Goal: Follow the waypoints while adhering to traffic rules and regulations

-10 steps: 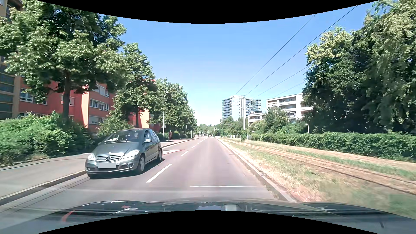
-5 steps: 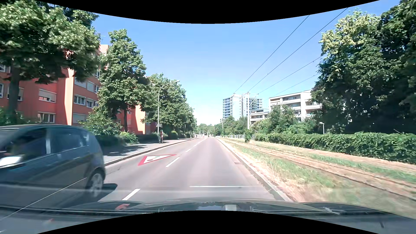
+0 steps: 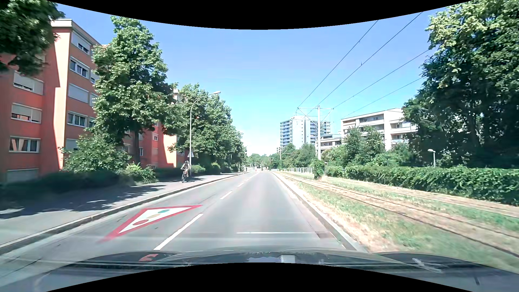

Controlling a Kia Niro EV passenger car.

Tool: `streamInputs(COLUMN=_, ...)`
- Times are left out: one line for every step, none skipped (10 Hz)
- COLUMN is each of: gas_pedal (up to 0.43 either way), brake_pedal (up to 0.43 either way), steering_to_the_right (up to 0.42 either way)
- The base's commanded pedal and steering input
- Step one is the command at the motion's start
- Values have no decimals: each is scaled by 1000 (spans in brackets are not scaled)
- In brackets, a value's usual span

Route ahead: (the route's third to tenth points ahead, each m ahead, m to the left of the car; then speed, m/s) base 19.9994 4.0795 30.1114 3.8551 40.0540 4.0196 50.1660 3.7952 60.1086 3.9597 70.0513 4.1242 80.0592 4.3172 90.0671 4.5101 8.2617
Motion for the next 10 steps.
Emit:
streamInputs(gas_pedal=220, brake_pedal=0, steering_to_the_right=-13)
streamInputs(gas_pedal=220, brake_pedal=0, steering_to_the_right=-13)
streamInputs(gas_pedal=220, brake_pedal=0, steering_to_the_right=-13)
streamInputs(gas_pedal=220, brake_pedal=0, steering_to_the_right=-13)
streamInputs(gas_pedal=220, brake_pedal=0, steering_to_the_right=-12)
streamInputs(gas_pedal=220, brake_pedal=0, steering_to_the_right=-11)
streamInputs(gas_pedal=220, brake_pedal=0, steering_to_the_right=-10)
streamInputs(gas_pedal=220, brake_pedal=0, steering_to_the_right=-9)
streamInputs(gas_pedal=220, brake_pedal=0, steering_to_the_right=-7)
streamInputs(gas_pedal=220, brake_pedal=0, steering_to_the_right=-5)
